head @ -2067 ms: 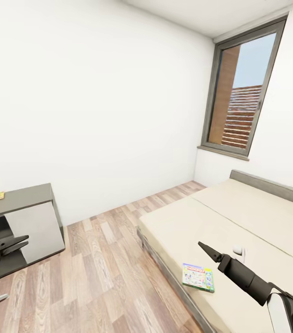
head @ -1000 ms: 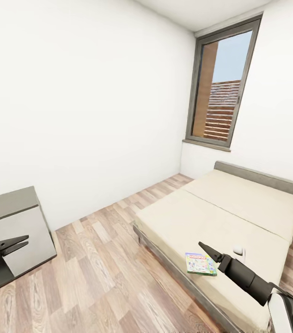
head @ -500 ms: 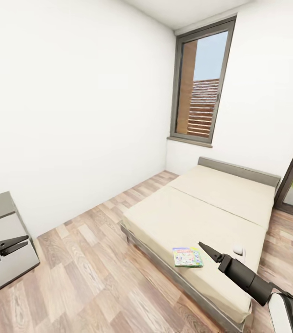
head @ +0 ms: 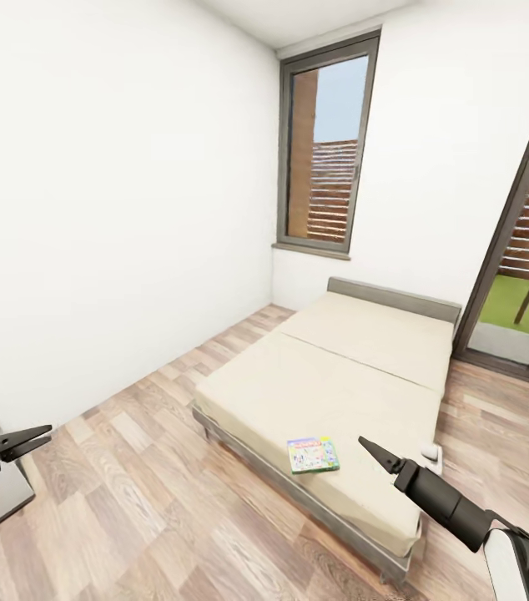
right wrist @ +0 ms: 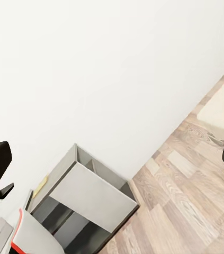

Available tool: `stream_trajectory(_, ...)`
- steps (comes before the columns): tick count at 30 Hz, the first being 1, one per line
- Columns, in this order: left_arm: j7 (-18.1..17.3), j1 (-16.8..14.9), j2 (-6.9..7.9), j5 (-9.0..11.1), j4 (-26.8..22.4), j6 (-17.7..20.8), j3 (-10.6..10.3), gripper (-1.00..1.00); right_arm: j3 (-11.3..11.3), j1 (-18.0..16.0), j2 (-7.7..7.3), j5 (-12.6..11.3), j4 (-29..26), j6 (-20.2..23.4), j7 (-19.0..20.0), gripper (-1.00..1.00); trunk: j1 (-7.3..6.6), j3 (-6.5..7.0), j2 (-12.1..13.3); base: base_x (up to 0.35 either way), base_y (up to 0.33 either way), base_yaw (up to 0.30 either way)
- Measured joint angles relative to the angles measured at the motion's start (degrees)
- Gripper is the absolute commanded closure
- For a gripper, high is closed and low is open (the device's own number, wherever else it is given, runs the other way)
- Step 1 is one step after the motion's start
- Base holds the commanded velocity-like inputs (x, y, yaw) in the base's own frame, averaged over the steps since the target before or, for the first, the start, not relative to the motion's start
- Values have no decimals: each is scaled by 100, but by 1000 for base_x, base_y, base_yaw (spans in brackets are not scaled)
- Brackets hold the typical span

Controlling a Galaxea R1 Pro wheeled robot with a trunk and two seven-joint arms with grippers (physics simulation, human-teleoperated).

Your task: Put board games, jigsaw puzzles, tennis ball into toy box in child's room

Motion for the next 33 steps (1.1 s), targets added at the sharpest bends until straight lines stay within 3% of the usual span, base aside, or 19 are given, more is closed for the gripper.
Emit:
stream_trajectory(23,0,0,0,0,0,0,0,-100,0,0,-2,0,0,0,0,-100,0,-82,0,0,4,-255)
stream_trajectory(33,-1,0,0,-5,-3,0,1,-100,0,0,3,-2,3,-1,0,-100,0,-115,0,0,149,-256)
